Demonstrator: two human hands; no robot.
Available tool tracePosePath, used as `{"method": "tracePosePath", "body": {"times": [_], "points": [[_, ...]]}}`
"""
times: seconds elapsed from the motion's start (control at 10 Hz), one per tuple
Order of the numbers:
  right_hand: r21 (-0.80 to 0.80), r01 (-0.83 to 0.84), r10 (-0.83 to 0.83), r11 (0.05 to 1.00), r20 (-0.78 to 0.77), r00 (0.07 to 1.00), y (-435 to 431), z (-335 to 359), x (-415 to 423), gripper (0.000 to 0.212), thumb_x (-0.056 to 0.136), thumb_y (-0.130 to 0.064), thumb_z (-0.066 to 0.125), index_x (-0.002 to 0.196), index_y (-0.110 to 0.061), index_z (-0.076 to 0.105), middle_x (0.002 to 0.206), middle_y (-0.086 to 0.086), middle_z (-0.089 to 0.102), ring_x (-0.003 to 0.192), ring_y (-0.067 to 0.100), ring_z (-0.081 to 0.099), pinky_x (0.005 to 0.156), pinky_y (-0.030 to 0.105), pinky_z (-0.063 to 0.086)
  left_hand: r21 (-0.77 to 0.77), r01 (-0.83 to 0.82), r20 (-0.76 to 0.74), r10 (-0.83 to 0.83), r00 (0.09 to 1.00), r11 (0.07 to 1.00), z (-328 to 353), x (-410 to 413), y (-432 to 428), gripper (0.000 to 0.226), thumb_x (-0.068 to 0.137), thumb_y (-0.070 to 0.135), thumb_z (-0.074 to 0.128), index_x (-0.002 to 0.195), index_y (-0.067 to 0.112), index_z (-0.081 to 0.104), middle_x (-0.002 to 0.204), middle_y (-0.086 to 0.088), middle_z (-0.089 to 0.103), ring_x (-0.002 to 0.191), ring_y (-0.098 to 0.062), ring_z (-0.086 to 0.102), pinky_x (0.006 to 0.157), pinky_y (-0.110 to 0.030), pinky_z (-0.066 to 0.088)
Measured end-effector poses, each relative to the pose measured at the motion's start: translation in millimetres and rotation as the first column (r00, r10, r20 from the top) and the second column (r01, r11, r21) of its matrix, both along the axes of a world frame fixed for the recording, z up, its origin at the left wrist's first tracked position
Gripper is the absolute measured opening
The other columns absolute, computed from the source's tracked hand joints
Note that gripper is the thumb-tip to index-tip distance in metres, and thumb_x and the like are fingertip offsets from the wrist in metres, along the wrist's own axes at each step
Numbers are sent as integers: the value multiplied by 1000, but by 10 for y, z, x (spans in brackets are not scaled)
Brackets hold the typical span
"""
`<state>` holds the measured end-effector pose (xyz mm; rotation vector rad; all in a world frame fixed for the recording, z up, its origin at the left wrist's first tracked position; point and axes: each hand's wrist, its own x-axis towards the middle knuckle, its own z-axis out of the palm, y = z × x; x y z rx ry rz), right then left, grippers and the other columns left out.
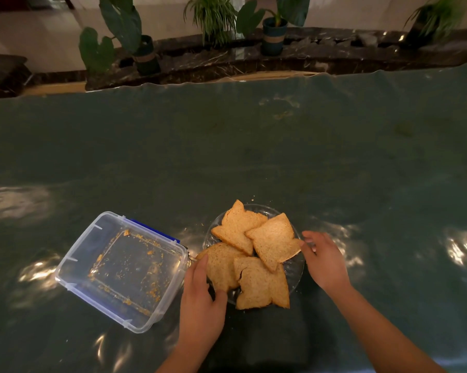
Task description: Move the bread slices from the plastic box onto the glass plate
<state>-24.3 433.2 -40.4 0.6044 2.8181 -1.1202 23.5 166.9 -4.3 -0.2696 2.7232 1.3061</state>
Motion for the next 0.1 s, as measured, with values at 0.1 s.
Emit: {"method": "tracePosePath", "body": {"times": [0.1], "points": [[-33, 33, -33, 999, -21, 999, 17, 22, 3, 28, 96, -16, 56, 122, -11, 65, 118, 9, 67, 101, 24, 63, 86, 34, 49, 39, 46, -88, -43, 995, 998, 103, -45, -26, 64, 82, 14, 63, 137, 37, 39, 126, 22, 44, 112, 7, 48, 88, -24, 48]]}}
